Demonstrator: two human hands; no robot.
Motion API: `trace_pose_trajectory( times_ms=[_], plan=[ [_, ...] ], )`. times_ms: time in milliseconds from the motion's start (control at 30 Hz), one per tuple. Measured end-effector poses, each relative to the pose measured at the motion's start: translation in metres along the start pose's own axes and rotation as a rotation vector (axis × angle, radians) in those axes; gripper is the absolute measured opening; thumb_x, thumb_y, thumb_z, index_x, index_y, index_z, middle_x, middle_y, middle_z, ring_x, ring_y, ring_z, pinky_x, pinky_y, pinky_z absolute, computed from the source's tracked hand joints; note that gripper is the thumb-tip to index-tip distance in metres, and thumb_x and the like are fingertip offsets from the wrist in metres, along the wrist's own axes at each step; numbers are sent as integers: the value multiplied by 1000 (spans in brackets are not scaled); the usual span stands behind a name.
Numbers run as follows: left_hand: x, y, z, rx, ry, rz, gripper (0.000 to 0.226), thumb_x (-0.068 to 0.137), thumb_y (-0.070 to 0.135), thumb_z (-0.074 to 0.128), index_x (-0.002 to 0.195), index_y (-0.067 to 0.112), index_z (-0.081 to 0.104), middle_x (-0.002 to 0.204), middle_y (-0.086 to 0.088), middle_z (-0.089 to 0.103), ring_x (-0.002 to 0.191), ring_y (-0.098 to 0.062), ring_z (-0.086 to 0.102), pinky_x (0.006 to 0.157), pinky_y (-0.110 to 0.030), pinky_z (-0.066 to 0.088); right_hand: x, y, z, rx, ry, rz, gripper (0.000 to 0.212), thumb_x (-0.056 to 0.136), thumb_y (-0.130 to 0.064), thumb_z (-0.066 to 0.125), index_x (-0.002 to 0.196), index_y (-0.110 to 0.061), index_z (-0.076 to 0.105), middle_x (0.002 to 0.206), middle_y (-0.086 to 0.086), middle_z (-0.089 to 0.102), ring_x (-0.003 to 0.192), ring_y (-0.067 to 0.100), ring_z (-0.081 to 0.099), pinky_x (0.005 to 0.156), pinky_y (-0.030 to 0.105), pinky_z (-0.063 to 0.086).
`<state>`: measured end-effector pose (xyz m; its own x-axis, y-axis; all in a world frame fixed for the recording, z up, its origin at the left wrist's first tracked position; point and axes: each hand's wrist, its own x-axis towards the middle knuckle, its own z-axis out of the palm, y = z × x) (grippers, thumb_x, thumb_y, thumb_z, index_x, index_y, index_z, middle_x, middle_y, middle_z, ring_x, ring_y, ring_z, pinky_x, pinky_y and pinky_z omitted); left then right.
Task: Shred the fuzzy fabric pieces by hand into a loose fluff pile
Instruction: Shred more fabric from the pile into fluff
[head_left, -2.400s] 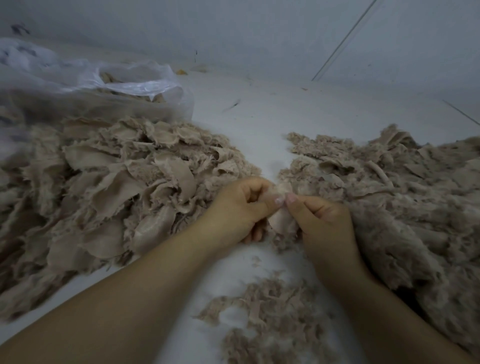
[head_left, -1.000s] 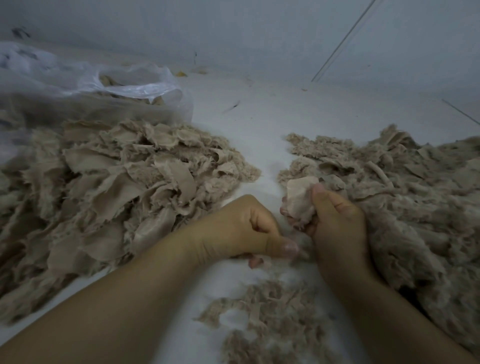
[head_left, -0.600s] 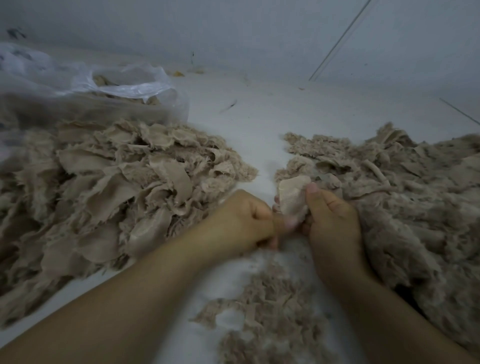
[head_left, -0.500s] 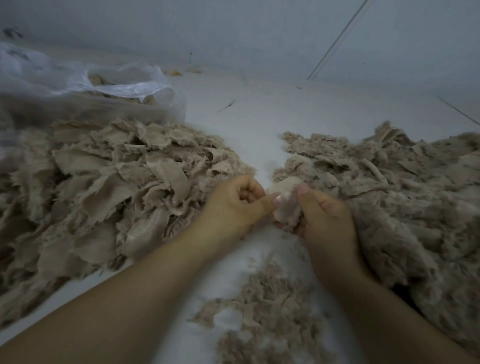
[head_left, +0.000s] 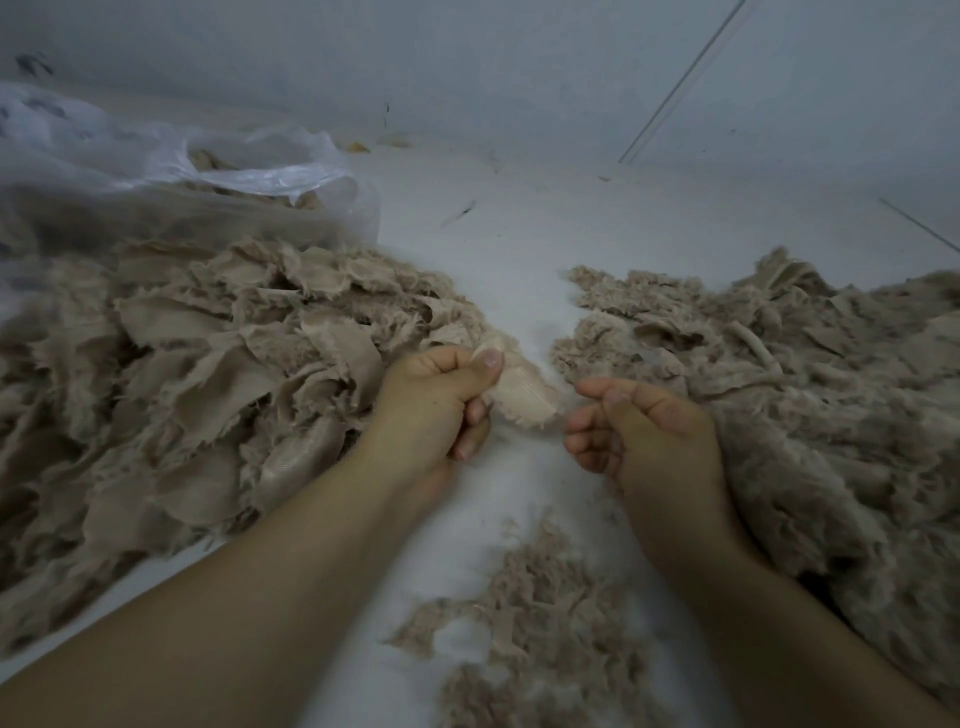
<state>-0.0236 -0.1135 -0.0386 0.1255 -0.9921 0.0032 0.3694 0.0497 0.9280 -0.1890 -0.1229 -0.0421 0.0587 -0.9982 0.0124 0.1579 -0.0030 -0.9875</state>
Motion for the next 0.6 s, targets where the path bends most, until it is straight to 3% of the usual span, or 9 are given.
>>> trace_pose_trajectory(
  times_ms=[100, 167, 200, 233, 300, 333, 467, 533, 600],
  plan=[
    [1, 4, -4, 36, -102, -98, 30, 90, 16, 60, 65, 7, 44, 45, -4, 38, 26, -10, 23, 32, -12, 15, -2, 2, 0, -71, -33, -53, 27, 101, 1, 43, 91, -8, 66, 58, 1, 67, 49, 10, 62, 48, 17, 48],
    [4, 11, -3, -2, -61, -9, 17, 91, 13, 57, 77, 5, 52, 52, -7, 52, 27, -11, 34, 32, -14, 23, -7, 4, 3, -184, -136, -152, 21, 91, 2, 54, 86, -9, 72, 65, 2, 72, 57, 9, 66, 54, 15, 49],
    [6, 15, -2, -91, -22, 76, 5, 94, 9, 55, 91, 4, 55, 67, -9, 63, 36, -12, 49, 35, -18, 35, -9, 4, 4, -250, -199, -197, 21, 83, -3, 56, 83, -11, 75, 70, 2, 74, 63, 10, 69, 58, 14, 50],
    [9, 19, -2, -196, 16, 142, 17, 94, 5, 53, 111, 7, 52, 91, -10, 70, 56, -14, 66, 45, -23, 49, -11, 5, 4, -303, -236, -228, 24, 79, -8, 54, 81, -15, 77, 73, 1, 76, 68, 11, 71, 61, 15, 51],
    [12, 17, -3, -311, 56, 167, 55, 92, -1, 54, 139, 17, 34, 131, -6, 58, 102, -26, 69, 73, -37, 59, -10, 7, 1, -329, -166, -248, 26, 80, -12, 55, 79, -23, 78, 76, -1, 76, 73, 17, 72, 62, 23, 54],
    [10, 14, -1, -247, 71, 139, 59, 93, -5, 53, 143, 17, 31, 137, -6, 52, 108, -29, 66, 76, -41, 59, -8, 8, 0, -304, -85, -233, 25, 85, -9, 57, 83, -23, 78, 78, -1, 76, 75, 20, 72, 63, 29, 56],
    [1, -2, 8, 246, 7, 17, 25, 94, -13, 48, 110, 3, 59, 109, -20, 66, 81, -28, 67, 73, -42, 59, 4, 11, 1, -131, 124, -106, 46, 93, 2, 53, 132, -21, 59, 112, 1, 71, 83, 13, 73, 63, 23, 56],
    [1, -5, 9, 363, -48, 10, 20, 94, -11, 50, 100, 2, 64, 98, -19, 70, 79, -26, 66, 77, -38, 58, 7, 15, -2, -374, 114, -85, 67, 88, -10, 57, 149, -29, 38, 141, 10, 53, 98, 18, 71, 73, 33, 59],
    [2, -5, 8, 376, -69, 12, 18, 94, -10, 50, 96, 2, 63, 94, -17, 71, 74, -22, 65, 74, -33, 56, 7, 14, -3, -718, 54, -89, 79, 81, -25, 59, 153, -32, 29, 146, 10, 50, 112, 30, 65, 87, 44, 57]
  ],
)
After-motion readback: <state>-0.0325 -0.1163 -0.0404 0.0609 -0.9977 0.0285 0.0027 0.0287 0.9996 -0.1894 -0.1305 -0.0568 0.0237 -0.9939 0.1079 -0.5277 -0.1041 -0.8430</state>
